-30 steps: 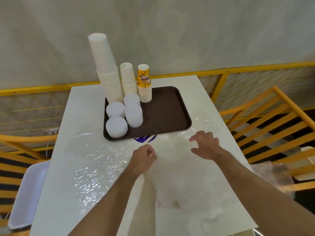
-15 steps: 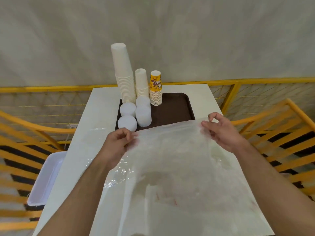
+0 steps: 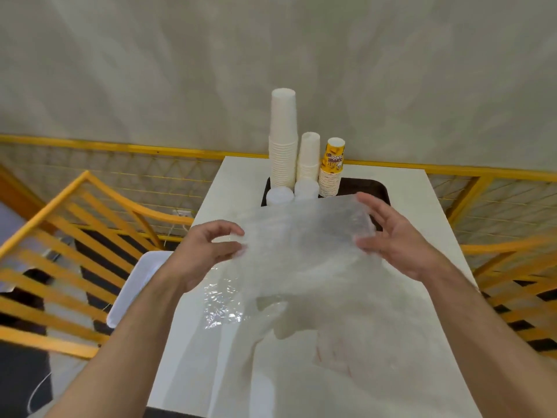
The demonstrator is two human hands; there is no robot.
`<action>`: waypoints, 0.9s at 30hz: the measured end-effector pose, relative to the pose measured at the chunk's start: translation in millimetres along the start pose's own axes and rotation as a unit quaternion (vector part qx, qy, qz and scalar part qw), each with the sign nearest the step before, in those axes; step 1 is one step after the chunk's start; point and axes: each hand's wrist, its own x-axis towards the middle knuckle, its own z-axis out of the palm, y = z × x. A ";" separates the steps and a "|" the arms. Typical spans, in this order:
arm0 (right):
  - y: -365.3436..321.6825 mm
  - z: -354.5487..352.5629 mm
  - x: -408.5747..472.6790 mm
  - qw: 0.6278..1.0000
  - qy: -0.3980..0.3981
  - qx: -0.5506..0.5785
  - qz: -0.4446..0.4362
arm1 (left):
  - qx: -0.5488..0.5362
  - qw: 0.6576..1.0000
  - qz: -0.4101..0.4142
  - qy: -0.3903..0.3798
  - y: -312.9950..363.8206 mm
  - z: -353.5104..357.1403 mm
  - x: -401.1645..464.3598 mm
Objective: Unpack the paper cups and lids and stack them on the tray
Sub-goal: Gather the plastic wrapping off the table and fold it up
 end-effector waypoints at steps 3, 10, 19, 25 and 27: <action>6.2 19.8 14.0 0.998 0.042 -0.034 -0.021 | -0.019 1.000 -0.014 0.018 -2.5 -21.4 3.5; 16.3 64.0 25.9 0.997 0.066 0.038 -0.010 | 0.005 0.999 -0.020 -0.047 -2.9 -71.4 12.4; 48.8 123.1 8.1 0.996 -0.002 0.004 0.087 | 0.008 0.996 -0.073 -0.044 -24.7 -131.1 8.8; 75.1 150.4 -8.2 0.989 -0.038 -0.023 0.143 | 0.046 0.983 -0.117 -0.132 -49.4 -164.4 1.9; 78.9 153.2 -13.9 0.984 -0.052 -0.046 0.166 | 0.097 0.974 -0.128 -0.157 -54.0 -172.5 1.3</action>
